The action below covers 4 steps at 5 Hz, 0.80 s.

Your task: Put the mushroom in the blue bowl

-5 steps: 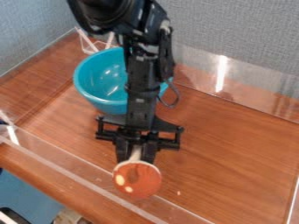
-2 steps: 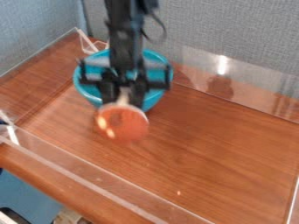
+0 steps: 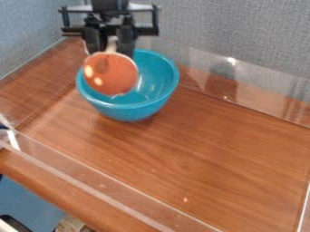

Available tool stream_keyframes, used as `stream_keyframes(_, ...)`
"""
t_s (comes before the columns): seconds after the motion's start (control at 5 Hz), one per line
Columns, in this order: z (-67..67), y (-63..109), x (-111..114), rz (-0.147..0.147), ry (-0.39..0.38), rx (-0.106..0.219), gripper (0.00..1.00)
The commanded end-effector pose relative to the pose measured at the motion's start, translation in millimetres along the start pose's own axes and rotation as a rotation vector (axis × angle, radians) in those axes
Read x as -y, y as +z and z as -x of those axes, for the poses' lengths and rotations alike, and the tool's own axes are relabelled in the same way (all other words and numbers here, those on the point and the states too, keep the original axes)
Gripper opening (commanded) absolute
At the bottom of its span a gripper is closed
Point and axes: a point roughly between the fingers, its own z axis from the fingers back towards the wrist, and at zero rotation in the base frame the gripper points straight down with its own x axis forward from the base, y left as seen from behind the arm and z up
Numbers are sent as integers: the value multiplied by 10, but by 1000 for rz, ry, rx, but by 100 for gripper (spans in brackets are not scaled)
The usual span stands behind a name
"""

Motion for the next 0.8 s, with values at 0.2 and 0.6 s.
stream_keyframes(0.2, -211, -80, -25, -13, 1, 30, 0)
stream_keyframes(0.6, -350, -269, -63, -37, -2, 10, 0)
